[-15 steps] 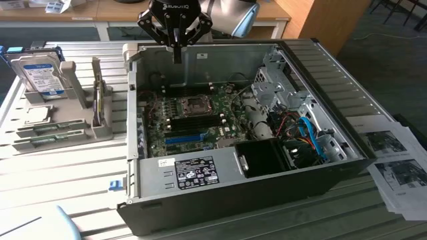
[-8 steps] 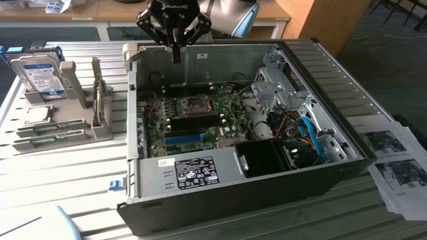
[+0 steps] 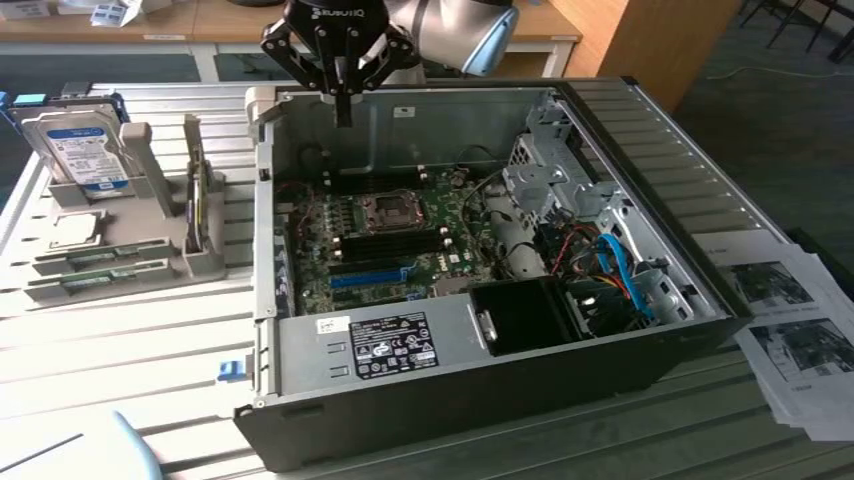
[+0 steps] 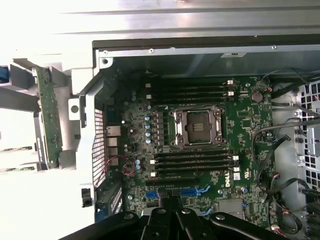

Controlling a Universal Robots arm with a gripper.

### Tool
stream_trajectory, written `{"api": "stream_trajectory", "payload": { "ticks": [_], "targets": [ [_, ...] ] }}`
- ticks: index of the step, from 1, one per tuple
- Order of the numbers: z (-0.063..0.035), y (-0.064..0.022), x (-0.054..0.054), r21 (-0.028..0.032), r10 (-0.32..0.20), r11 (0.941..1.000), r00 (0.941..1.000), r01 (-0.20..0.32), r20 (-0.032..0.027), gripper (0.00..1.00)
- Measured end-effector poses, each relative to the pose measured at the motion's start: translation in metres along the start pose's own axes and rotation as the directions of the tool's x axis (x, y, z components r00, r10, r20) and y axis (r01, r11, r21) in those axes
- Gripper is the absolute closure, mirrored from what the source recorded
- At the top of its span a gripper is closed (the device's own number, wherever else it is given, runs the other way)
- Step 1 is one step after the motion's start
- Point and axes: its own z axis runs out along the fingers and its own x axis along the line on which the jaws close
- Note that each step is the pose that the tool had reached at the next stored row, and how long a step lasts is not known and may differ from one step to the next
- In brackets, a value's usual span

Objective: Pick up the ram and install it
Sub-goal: 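Reach for the ram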

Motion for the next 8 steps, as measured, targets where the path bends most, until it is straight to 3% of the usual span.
{"api": "stream_trajectory", "payload": {
  "ticks": [8],
  "targets": [
    [-0.0002, -0.0008, 0.0102, 0.0002, 0.000, 1.0000, 1.0000, 0.000, -0.0018, 0.91]
  ]
}}
